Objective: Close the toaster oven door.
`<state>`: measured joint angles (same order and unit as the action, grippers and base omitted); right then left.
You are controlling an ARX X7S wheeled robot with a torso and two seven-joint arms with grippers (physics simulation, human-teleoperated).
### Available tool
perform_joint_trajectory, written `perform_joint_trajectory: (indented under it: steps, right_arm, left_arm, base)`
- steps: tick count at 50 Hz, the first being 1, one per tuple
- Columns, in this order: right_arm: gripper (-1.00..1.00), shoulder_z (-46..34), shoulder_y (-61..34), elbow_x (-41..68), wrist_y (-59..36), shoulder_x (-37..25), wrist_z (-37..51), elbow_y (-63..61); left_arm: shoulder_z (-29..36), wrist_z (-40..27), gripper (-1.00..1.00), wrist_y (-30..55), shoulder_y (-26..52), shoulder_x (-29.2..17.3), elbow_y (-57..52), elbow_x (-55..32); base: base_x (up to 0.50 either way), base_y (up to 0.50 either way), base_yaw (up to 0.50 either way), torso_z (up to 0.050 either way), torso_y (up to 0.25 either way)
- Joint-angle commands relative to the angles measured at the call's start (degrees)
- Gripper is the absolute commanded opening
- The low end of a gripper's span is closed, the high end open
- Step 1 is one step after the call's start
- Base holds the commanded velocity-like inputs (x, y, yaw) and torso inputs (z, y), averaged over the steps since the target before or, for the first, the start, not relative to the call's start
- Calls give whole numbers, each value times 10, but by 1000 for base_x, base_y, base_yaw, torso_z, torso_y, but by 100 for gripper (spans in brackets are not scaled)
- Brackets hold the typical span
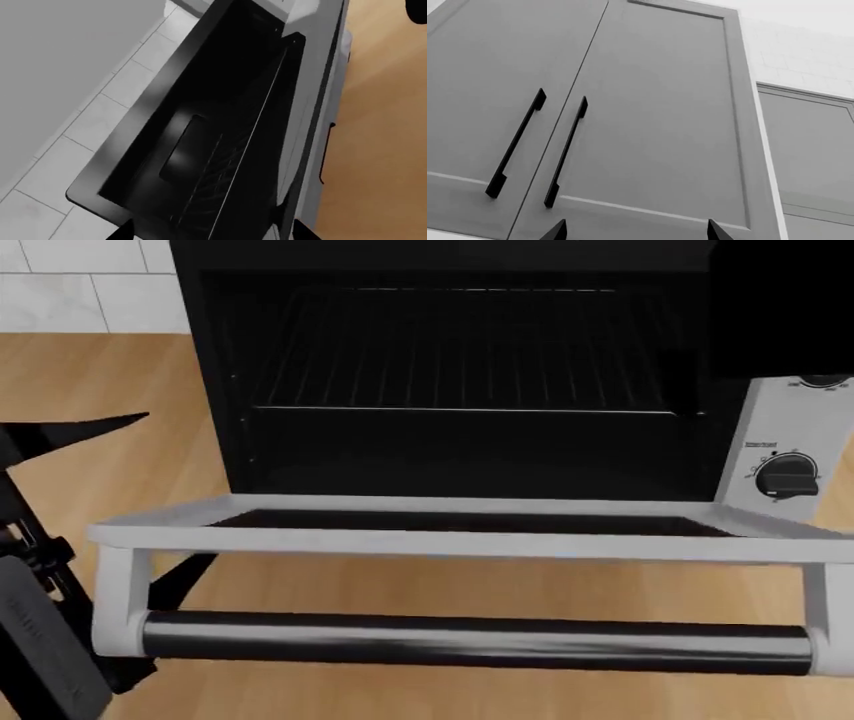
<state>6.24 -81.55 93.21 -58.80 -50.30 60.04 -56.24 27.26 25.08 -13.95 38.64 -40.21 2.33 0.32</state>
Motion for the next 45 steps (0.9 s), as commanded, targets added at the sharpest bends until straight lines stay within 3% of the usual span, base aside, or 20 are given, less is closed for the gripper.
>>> perform_joint_trajectory:
  steps: [1,19,35,45]
  right_arm:
    - [100,3,4,1,3,-3,0,-1]
    - [100,9,4,8,10,-10,1,-1]
    - [100,8,0,8,13,-10,0,0]
    - [100,17,5,16,20,-17,3,-3]
  left_arm:
    - [-39,-53,100,48,-11,8,-18,-37]
    - [-71,-129,100,133,-63,37,-74,-69]
    - [-98,-199,100,280,-99,62,-185,-120]
    - [-102,-214,100,298,-92,90,-191,-141]
  base:
    - [0,0,2,0,0]
    - [0,0,1,1,1]
    - [0,0,1,1,1]
    - [0,0,1,0,1]
